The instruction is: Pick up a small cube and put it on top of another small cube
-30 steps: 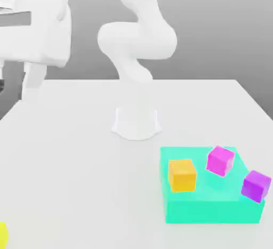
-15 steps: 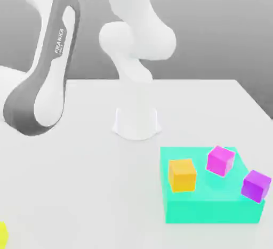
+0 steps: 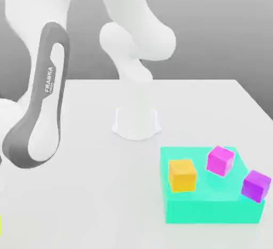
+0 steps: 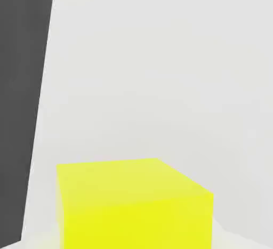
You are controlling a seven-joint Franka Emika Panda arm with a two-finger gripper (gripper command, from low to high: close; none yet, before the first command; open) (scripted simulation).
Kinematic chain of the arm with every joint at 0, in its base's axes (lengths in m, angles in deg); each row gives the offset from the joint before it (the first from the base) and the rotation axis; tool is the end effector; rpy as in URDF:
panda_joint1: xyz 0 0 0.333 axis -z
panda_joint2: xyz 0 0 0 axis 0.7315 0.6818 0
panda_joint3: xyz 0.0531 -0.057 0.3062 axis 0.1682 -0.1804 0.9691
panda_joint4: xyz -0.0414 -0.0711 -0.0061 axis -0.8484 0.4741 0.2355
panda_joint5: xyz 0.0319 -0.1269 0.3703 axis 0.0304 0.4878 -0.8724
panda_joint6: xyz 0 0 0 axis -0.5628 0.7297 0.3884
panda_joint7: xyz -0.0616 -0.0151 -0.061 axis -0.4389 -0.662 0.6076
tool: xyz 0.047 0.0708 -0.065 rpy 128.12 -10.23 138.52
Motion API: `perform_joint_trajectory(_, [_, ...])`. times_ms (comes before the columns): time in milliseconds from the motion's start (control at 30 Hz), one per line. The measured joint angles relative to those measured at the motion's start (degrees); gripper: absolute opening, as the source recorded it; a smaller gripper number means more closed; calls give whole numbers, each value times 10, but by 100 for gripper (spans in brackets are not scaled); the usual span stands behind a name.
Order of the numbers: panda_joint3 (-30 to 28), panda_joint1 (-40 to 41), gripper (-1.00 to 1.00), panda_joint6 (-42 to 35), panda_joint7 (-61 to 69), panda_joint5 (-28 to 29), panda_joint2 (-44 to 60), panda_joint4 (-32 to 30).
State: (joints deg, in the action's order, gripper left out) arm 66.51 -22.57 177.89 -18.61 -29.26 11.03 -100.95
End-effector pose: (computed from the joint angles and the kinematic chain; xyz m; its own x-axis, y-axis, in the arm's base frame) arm 0.4899 -0.2925 0.1952 -0.6006 -0.7996 -0.0044 -0.7996 0.6006 -0.0010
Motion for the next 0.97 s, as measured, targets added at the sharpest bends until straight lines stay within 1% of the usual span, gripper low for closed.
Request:
perform_joint_trajectory(133, [23, -62, -100, -21, -68, 17, -84, -60])
perform_joint_trajectory(333, [80, -152, -100, -50, -171, 34, -208, -154])
perform_joint_trajectory(433, [105, -207, -100, -64, -216, 32, -269, -201])
perform_joint_trajectory(667, [171, -278, -100, -97, -304, 5, -412, -311])
perform_joint_trajectory(733, [182, -285, -100, -72, -317, 5, -406, -329])
perform_joint_trajectory(833, [190, -283, -100, -4, -329, 15, -355, -346])
perform_joint_trajectory(867, [191, -282, 100, 14, -331, 18, -340, -350])
perform_joint_trajectory(967, [191, -282, 100, 14, -331, 18, -340, -350])
